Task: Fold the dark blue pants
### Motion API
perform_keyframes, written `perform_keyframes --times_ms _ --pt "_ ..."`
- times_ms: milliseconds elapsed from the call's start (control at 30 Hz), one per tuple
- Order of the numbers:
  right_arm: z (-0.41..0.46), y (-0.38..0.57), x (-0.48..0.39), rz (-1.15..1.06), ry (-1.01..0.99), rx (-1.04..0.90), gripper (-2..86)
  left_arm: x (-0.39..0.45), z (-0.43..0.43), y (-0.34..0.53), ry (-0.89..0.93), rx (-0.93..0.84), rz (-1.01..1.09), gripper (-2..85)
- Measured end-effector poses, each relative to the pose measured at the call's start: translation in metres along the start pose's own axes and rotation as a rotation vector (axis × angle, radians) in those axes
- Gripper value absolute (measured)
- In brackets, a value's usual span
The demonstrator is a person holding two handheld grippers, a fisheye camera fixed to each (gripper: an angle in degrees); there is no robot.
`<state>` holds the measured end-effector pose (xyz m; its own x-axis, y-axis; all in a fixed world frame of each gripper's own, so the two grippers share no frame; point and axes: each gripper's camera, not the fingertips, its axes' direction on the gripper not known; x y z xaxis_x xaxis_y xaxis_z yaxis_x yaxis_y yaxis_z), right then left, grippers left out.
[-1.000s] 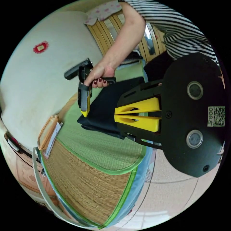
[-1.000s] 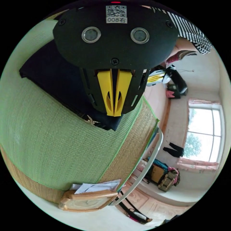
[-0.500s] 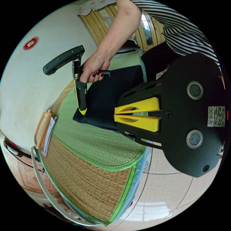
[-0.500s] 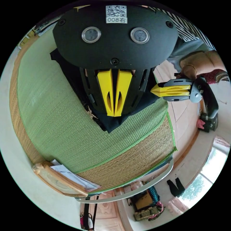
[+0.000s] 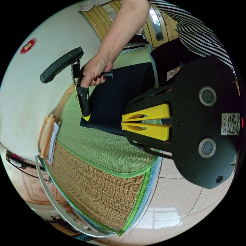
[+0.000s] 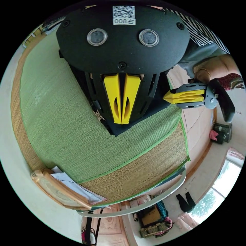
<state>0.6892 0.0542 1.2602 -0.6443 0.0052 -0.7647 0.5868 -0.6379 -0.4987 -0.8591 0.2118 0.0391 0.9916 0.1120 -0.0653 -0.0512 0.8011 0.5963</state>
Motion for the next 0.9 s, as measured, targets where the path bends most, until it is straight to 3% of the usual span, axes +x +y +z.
perform_keyframes --times_ms 167,300,467,733,833,900 --pt "-0.042 0.039 -0.001 0.0 -0.064 0.054 0.1 0.036 -0.002 0.011 -0.012 0.03 0.044 0.0" --pt "-0.031 0.066 0.021 0.076 -0.083 -0.048 0.1 0.048 0.024 0.015 -0.033 -0.043 0.056 0.1" --pt "-0.096 0.124 0.031 0.079 -0.116 -0.001 0.1 0.083 0.02 0.02 -0.038 0.002 0.09 0.1" --pt "-0.131 0.307 0.087 0.397 -0.251 -0.073 0.1 0.113 0.066 0.025 -0.026 -0.102 0.09 0.1" --pt "-0.147 0.311 0.086 0.397 -0.244 -0.045 0.1 0.144 0.061 0.03 -0.059 -0.027 0.13 0.1" --pt "-0.158 0.304 0.081 0.353 -0.208 -0.063 0.1 0.17 0.063 0.033 0.016 -0.008 0.187 0.1"
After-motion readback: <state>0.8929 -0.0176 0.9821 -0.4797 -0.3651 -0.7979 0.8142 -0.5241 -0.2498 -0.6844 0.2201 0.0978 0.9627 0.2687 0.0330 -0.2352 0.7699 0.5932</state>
